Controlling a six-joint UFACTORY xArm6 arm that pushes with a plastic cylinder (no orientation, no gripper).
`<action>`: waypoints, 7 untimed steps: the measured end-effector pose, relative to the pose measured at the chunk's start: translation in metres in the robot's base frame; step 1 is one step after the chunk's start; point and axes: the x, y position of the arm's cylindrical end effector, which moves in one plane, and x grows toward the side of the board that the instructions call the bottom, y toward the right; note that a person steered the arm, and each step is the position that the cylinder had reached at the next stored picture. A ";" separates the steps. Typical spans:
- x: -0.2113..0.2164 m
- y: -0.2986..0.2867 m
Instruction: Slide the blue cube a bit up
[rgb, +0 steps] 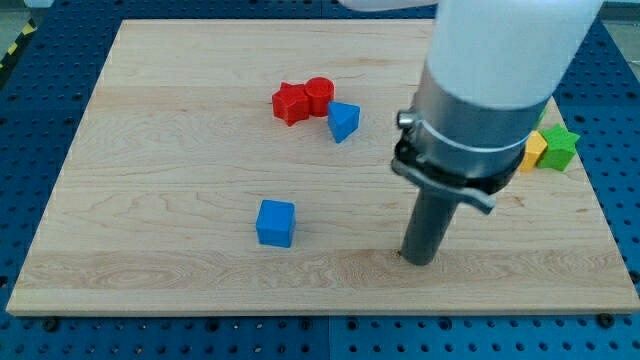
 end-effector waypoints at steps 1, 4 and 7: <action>0.001 -0.003; 0.023 -0.158; -0.021 -0.200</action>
